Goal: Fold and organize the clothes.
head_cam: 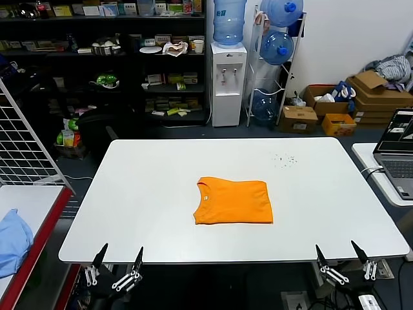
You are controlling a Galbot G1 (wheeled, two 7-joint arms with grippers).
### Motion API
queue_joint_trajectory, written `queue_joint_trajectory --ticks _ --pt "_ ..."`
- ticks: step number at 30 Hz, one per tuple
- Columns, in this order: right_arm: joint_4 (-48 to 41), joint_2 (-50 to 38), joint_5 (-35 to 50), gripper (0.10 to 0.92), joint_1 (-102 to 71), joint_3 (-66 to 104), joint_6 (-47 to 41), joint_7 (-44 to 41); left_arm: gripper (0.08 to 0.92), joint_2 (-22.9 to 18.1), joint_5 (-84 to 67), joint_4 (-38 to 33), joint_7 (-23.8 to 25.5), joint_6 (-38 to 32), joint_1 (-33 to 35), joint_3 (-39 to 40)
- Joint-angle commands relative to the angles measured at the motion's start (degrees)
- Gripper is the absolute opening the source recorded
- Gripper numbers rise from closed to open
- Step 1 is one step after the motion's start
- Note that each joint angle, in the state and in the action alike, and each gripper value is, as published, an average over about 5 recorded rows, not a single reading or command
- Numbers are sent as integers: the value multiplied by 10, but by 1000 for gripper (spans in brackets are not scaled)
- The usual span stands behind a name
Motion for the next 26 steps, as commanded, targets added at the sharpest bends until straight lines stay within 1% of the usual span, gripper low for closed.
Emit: queue_joint_trajectory --ticks 1,5,8,15,26 --pt "-15 11 -2 921 -63 -8 9 -4 921 0 19 -12 -48 69 90 5" --pt "-22 10 0 921 -73 -23 0 -10 921 -1 8 -19 -79 128 100 5" --pt "-26 13 -5 921 -77 -30 -5 -14 921 -2 8 -20 -93 148 108 1" --pt "-30 14 -7 921 -82 -31 -14 -14 921 -4 4 -22 -122 168 124 -1" --pt "-33 16 -5 921 -80 -36 -21 -15 921 -11 0 -17 -125 168 126 -10"
